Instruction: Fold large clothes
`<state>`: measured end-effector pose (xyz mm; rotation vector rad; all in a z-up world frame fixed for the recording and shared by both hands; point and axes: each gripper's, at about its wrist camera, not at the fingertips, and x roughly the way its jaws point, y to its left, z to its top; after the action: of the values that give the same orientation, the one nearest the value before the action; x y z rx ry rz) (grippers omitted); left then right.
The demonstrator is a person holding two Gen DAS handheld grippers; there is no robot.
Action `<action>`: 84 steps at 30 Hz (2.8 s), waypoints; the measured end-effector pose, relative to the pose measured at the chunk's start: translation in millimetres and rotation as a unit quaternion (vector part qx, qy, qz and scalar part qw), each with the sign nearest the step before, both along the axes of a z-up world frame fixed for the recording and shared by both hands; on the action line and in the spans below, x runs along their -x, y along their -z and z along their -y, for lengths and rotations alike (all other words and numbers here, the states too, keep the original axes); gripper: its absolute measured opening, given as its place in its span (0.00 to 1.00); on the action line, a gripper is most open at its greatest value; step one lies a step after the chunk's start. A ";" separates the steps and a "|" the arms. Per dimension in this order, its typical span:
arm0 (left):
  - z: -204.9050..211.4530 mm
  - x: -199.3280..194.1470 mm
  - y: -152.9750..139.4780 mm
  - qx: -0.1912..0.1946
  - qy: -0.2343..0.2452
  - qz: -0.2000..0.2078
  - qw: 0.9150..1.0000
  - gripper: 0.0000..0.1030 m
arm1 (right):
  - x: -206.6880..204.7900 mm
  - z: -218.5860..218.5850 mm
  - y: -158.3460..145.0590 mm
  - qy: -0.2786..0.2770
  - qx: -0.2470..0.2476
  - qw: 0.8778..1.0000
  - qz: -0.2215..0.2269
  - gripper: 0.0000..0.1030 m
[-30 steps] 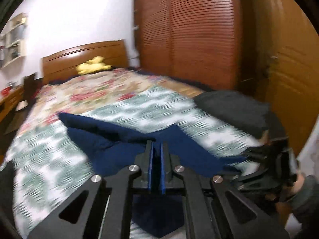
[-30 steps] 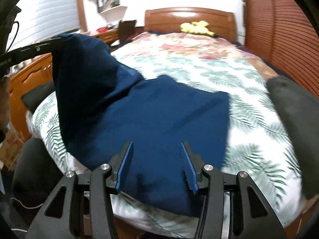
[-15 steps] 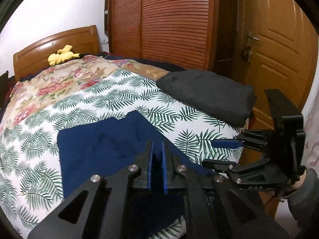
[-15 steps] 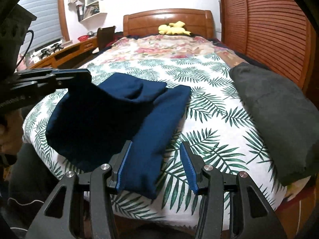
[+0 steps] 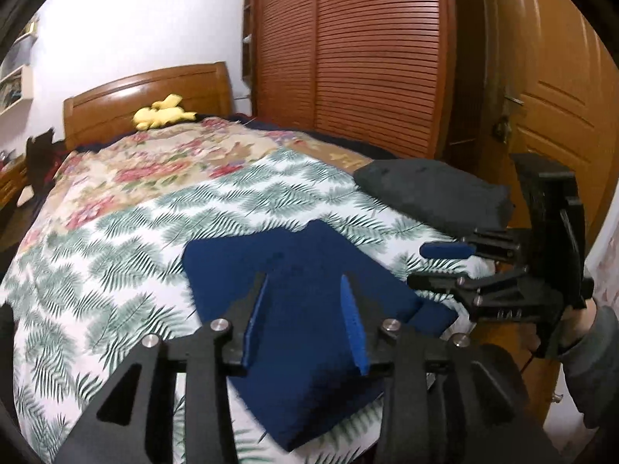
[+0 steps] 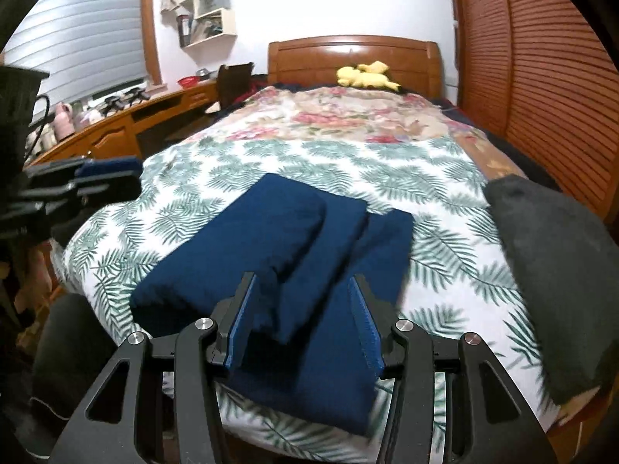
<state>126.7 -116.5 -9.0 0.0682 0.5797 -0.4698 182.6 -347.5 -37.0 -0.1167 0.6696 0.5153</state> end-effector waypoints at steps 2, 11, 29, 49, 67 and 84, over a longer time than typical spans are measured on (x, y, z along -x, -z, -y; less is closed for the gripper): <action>-12.7 1.9 7.0 -0.001 -0.011 -0.005 1.000 0.35 | -4.2 -14.3 4.2 -0.010 0.001 1.000 -0.006 0.48; -67.9 11.1 33.1 0.000 -0.058 -0.016 0.998 0.36 | -19.6 -60.8 38.8 -0.026 0.026 0.998 -0.052 0.48; -120.6 25.5 39.4 0.020 -0.107 -0.008 0.994 0.37 | -13.6 -54.2 54.0 -0.027 0.011 0.996 -0.087 0.09; -92.3 19.6 39.2 0.015 -0.077 -0.011 0.997 0.38 | 16.8 33.5 22.3 0.086 0.020 0.995 -0.039 0.08; -87.2 18.8 40.2 0.011 -0.069 -0.014 0.997 0.39 | 17.9 -61.1 -1.3 -0.003 -0.004 1.000 -0.013 0.31; -81.8 -15.2 59.1 0.022 -0.027 -0.028 0.999 0.40 | 30.2 -39.7 34.8 0.044 0.039 0.997 -0.045 0.51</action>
<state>141.9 -34.8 -68.1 -0.0021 0.6255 -0.4324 152.4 -307.8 -71.8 -0.1378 0.7790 0.4104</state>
